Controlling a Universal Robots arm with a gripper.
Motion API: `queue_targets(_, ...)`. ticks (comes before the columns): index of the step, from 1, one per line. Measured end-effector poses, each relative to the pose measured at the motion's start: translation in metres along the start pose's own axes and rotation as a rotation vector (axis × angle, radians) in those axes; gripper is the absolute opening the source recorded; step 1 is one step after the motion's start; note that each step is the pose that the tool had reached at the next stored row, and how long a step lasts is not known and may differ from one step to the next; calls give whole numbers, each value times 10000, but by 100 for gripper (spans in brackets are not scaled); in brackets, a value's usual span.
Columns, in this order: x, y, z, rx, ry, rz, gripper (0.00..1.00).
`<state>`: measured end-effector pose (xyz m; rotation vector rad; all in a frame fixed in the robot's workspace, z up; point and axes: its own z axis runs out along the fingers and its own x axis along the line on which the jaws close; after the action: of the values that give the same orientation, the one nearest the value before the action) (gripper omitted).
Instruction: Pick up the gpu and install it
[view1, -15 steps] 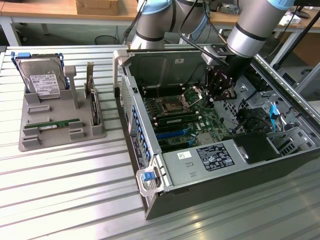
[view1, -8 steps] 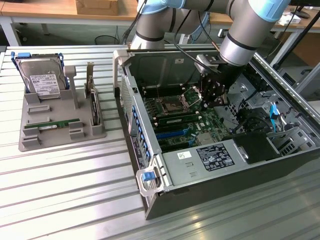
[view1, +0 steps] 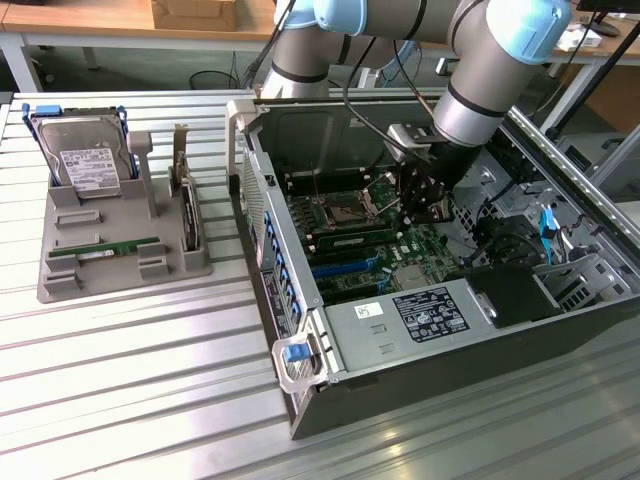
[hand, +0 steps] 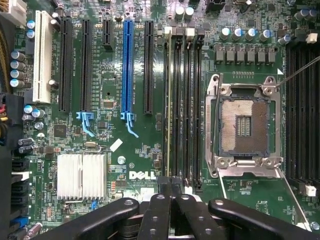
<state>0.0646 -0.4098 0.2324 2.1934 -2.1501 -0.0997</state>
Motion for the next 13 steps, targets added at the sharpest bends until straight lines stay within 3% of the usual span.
queue_targets(2,25,-2,29,0,-15,-1,11)
queue_targets(4,31,-1,19,5,-74,-6,11)
queue_targets(8,32,17,-170,28,-89,-8,11)
queue_targets(10,31,45,-189,60,-95,-9,11)
queue_targets(11,30,98,-185,90,-92,-9,11)
queue_targets(13,27,282,-168,148,-91,-8,11)
